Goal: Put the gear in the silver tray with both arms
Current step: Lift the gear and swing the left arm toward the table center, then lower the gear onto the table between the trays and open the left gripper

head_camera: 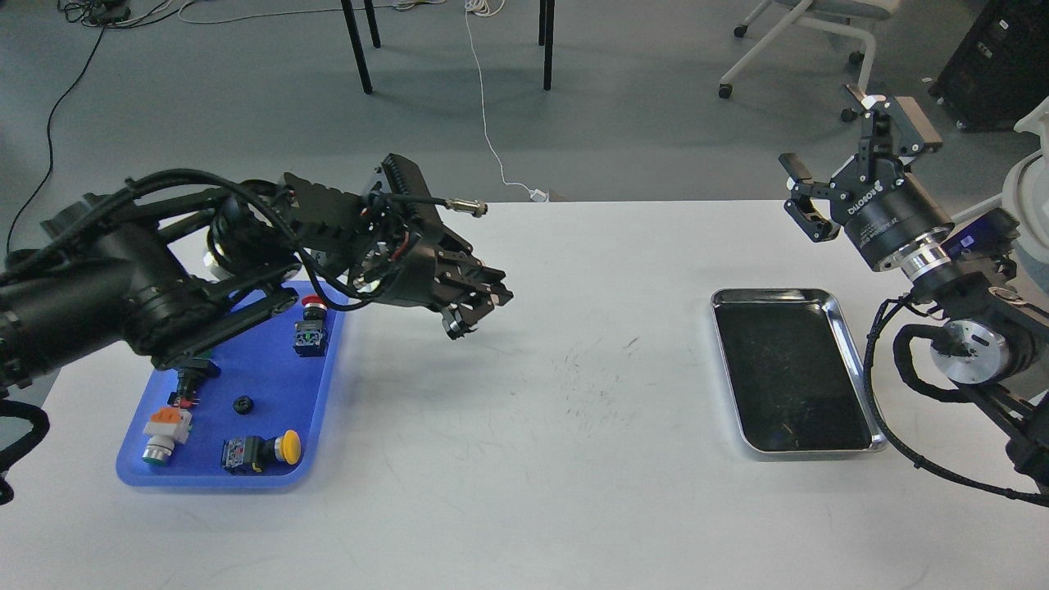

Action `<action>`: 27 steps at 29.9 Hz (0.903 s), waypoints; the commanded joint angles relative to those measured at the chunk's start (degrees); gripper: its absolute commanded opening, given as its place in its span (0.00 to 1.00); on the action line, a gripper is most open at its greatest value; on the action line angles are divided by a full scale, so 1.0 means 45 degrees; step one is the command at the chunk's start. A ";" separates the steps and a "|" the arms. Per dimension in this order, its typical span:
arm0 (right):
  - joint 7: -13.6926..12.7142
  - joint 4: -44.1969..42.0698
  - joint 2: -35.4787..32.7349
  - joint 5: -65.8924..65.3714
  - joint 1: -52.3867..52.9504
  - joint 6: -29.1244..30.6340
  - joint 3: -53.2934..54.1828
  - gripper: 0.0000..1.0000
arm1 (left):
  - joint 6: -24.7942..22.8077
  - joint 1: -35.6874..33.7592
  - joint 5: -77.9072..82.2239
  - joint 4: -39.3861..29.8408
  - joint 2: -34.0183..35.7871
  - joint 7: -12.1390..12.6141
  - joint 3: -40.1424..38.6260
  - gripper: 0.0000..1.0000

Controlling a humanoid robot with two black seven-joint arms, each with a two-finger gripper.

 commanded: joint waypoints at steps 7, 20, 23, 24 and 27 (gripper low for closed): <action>0.0000 -0.0167 0.0137 0.0001 0.2787 -0.0722 -0.2461 0.99 | 0.0016 -0.0002 -0.0002 0.2019 -0.3538 0.0000 0.0450 0.13; 0.0000 -0.0402 0.0431 0.0001 0.3081 -0.0742 -0.3010 0.99 | 0.0309 0.0116 -0.0002 0.4696 -0.4382 0.0000 0.1251 0.13; 0.0000 -0.0402 0.0392 0.0001 0.3042 -0.0742 -0.3010 0.99 | 0.0348 0.0271 -0.0002 0.4716 -0.4382 0.0000 0.1251 0.13; 0.0000 -0.0402 0.0392 0.0001 0.3042 -0.0742 -0.3010 0.99 | 0.0368 0.0330 -0.0002 0.4716 -0.4382 0.0000 0.1251 0.13; 0.0000 -0.0422 0.0431 0.0001 0.3022 -0.0742 -0.3030 0.99 | 0.0368 0.0584 -0.0002 0.4580 -0.4382 0.0000 0.1251 0.14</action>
